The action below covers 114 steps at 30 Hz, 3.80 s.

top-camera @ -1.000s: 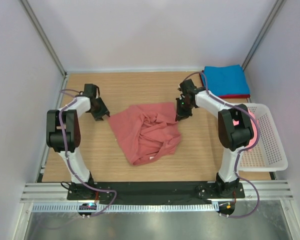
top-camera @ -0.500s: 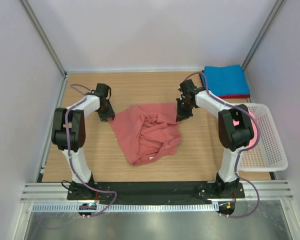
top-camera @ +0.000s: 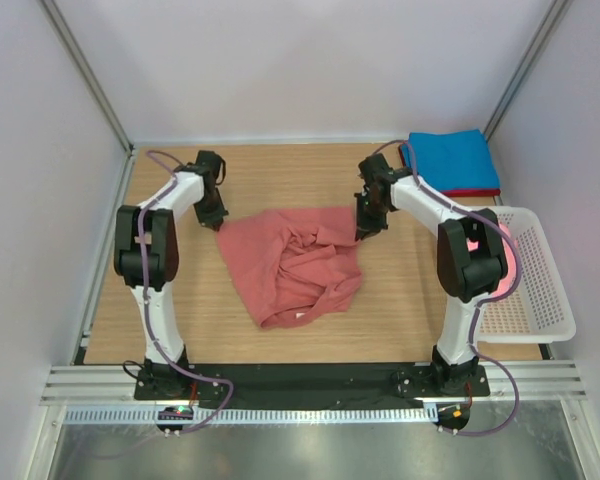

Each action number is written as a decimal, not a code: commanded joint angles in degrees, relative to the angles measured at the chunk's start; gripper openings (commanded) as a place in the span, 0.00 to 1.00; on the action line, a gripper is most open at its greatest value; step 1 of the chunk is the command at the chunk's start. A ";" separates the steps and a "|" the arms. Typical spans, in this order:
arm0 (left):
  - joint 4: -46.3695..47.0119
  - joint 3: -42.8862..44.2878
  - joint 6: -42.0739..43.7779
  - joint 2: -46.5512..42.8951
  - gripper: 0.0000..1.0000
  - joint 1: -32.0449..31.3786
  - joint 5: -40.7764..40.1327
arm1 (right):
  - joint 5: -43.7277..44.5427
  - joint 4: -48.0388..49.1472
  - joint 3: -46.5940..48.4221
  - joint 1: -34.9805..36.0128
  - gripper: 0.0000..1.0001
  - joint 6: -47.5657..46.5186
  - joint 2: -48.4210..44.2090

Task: Fold and stack the t-shirts
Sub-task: Flatten the tshirt out

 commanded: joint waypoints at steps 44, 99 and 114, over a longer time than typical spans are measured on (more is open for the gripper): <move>-5.05 -25.78 -0.61 -45.27 0.00 3.11 -0.44 | 4.20 -1.39 5.34 -5.03 0.41 -1.65 -5.93; -0.14 -22.62 -5.26 -43.42 0.00 3.02 4.85 | 6.13 5.47 20.20 2.79 0.01 -7.03 13.79; -11.89 21.33 -5.63 -49.49 0.00 1.09 -11.59 | 30.30 -7.01 31.71 2.97 0.01 1.06 -30.91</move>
